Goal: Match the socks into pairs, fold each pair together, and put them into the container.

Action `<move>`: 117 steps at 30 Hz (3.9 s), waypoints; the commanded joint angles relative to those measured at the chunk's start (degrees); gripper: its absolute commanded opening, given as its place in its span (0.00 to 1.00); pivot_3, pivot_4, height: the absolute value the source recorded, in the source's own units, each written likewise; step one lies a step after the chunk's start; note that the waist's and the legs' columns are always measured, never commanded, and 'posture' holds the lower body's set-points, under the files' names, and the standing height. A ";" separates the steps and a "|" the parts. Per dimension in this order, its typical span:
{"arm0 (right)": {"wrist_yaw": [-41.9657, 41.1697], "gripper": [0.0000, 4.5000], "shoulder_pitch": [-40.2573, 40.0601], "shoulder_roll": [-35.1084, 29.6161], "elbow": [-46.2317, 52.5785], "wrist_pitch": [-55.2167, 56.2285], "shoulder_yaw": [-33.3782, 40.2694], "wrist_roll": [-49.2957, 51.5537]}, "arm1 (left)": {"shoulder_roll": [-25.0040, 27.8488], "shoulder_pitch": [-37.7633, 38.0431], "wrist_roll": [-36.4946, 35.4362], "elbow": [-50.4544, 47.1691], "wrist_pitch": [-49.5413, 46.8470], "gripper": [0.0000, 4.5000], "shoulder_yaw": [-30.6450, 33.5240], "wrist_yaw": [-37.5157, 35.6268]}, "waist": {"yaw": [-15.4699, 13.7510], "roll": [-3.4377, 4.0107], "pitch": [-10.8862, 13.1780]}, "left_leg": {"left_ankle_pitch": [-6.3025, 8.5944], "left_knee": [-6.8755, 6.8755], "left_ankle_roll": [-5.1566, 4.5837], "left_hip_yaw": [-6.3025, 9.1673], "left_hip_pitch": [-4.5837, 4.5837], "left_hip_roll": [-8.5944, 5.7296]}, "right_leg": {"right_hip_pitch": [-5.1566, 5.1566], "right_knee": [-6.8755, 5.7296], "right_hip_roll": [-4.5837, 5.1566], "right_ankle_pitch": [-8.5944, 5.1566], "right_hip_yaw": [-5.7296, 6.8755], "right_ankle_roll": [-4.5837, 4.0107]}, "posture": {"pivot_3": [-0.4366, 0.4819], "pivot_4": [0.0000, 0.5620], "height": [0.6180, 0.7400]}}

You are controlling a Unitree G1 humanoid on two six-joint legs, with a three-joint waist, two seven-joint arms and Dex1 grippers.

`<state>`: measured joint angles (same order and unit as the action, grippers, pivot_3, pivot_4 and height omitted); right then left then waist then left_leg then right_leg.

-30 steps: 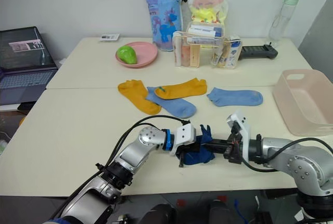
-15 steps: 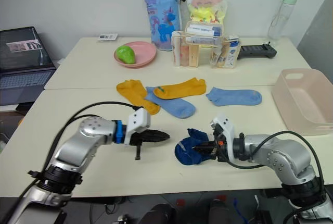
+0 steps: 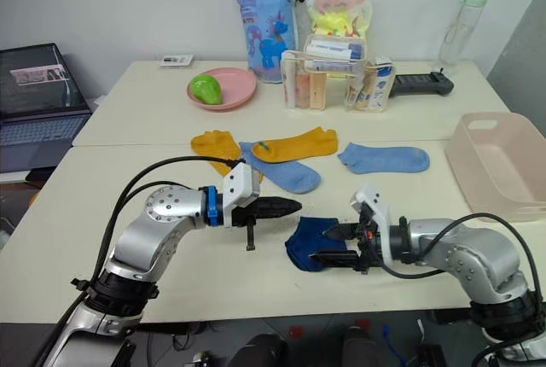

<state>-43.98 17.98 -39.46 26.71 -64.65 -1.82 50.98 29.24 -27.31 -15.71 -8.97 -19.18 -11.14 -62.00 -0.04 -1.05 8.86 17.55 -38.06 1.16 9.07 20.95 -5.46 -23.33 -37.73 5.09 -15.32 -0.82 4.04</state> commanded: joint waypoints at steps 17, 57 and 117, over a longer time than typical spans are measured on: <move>9.08 0.99 -2.17 0.05 -4.63 -2.20 1.76 -5.50 | 1.79 8.95 11.51 6.70 10.05 0.00 -11.06 0.13 | 0.02 0.01 -0.01 | 0.00 0.01 0.00 -0.02 -0.01 -0.01 | 0.01 0.02 0.01 0.00 -0.03 0.00 | 0.48 0.27 1.00; 9.52 0.00 2.32 14.03 -13.47 -5.52 -2.78 -8.14 | 2.88 9.15 5.91 3.33 5.35 0.00 -7.20 -2.13 | 0.20 0.13 -0.13 | 0.00 0.07 0.00 0.01 -0.08 0.01 | 0.01 -0.01 -0.01 0.00 -0.03 0.00 | 0.48 0.27 1.00; 6.60 0.00 14.54 -31.49 -60.93 73.28 -4.21 -67.77 | -22.52 -18.86 -6.76 2.38 -6.65 0.99 -4.63 11.02 | 0.51 0.18 0.00 | -0.02 0.00 -0.01 -1.39 -0.07 0.19 | -0.11 0.00 -0.13 -0.02 -0.53 0.05 | 0.48 0.27 1.00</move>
<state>-35.47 30.74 -70.44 -33.26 6.65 -5.52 -15.62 6.68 -46.26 -22.50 -4.01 -25.65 -14.94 -51.13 0.47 -0.87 8.86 17.53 -38.05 1.15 7.68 20.88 -5.28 -23.44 -37.73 4.96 -15.33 -1.36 4.09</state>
